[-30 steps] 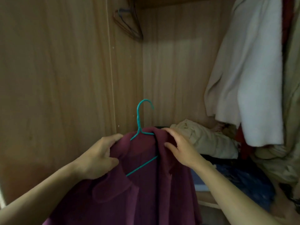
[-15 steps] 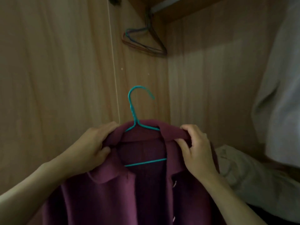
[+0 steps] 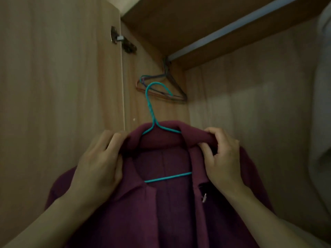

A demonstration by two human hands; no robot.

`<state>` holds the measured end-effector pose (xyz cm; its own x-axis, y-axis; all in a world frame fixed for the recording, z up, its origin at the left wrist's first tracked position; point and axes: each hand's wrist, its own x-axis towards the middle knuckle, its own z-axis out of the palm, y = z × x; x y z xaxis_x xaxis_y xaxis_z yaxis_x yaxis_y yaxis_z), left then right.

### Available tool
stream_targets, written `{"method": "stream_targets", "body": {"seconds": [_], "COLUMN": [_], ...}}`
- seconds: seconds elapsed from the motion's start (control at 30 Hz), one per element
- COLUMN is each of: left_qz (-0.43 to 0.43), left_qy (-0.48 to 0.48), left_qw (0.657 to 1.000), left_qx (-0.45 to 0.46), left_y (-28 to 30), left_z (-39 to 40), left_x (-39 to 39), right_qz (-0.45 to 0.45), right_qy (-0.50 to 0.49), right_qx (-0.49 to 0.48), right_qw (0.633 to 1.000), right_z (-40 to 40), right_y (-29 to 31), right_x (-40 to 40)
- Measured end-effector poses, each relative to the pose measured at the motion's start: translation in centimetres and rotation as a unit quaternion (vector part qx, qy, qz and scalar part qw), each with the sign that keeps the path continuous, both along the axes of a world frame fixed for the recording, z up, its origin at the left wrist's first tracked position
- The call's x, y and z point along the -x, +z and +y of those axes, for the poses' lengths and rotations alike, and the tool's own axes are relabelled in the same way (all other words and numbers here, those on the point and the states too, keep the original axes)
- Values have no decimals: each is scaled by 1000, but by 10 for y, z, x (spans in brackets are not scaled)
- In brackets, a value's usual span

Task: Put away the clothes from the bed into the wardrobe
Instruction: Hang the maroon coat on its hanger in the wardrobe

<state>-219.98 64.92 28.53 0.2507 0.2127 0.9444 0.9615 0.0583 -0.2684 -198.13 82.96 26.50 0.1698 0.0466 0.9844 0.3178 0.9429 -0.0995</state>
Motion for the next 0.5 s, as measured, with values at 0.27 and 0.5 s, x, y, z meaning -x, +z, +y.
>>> {"method": "stream_targets", "body": {"seconds": [0.27,0.5], "left_qz": [62,100], "left_qy": [21,98], "left_qw": [996,986], "left_qx": [-61,-93], "left_y": [53,105], "left_z": [44,85], "left_x": [6,11], "right_qz": [51,66], "right_qy": [-24,-26], "right_qx": [-29,-42], "right_qw": [998,997], "right_z": [56,111], "right_y": [55,108], "right_x": [26,45]}}
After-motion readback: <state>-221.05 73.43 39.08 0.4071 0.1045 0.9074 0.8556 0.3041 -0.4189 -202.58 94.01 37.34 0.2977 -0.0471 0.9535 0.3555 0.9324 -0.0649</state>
